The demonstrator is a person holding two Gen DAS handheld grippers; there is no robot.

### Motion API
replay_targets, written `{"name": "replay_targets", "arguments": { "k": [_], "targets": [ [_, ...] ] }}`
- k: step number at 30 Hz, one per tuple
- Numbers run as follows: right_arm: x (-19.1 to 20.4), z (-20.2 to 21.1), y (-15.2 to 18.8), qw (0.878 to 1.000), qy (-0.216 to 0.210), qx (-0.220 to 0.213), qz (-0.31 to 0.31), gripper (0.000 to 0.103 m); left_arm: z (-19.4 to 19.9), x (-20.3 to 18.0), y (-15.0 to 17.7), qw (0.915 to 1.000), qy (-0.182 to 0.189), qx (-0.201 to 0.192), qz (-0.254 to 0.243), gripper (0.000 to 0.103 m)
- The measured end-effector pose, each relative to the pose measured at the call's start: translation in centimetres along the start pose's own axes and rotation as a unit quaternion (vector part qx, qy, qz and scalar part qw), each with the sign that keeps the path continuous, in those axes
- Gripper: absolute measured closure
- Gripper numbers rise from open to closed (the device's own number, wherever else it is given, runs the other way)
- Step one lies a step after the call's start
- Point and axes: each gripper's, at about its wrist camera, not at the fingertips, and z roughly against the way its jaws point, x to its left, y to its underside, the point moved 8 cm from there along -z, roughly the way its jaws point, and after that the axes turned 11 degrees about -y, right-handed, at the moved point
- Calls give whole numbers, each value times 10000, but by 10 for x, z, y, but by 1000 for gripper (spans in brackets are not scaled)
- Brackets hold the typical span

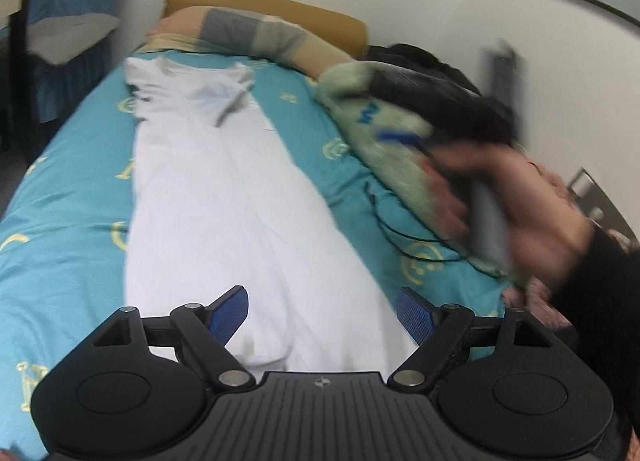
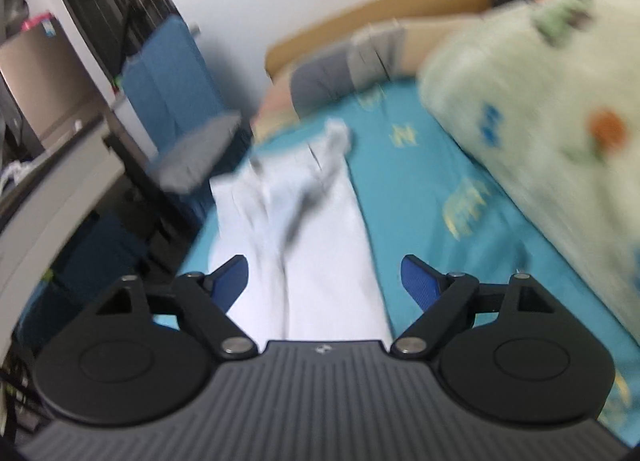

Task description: Fold clothes

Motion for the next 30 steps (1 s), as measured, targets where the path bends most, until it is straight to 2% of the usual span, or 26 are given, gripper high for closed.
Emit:
{"name": "replay_targets", "arguments": {
  "k": [2,5,7,10,12,14,17,18,19,20,21,26,29,30],
  "targets": [
    [-6,22,24,9992,139,363,-66,18,-4,12,3,9997,-104,159,139,21],
    [-17,35,52,9974,196,551,-410,18,-21,27,19,9976,-95,647,216,26],
    [-23,44,71,9954,232,672,-642,18,-36,34,33,9945,-141,1008,242,36],
    [-32,52,93,9917,304,825,-941,18,-50,34,54,9893,-246,1436,117,45],
    [-38,53,98,9905,344,883,-995,18,-60,36,64,9845,-531,1668,-38,51],
    [-42,51,101,9895,381,928,-1041,18,-64,43,70,9803,-765,1819,9,54],
    [-48,48,108,9873,438,1045,-1112,18,-58,55,71,9779,-831,1892,321,54],
    [-48,48,109,9870,417,1068,-1124,18,-58,57,71,9772,-869,1898,391,60],
    [-47,49,109,9872,388,1064,-1125,18,-57,58,71,9769,-893,1900,394,81],
    [-47,50,108,9875,361,1043,-1123,18,-57,57,72,9770,-889,1903,362,94],
    [-47,51,108,9877,345,1018,-1135,18,-54,53,70,9783,-875,1853,286,102],
    [-52,53,106,9870,290,956,-1257,18,-27,14,60,9880,-722,1302,-418,103],
    [-55,53,106,9858,287,956,-1354,18,-18,-10,64,9880,-442,1254,-789,103],
    [-55,53,107,9854,288,956,-1376,18,-20,-11,65,9872,-470,1288,-811,100]
  ]
}}
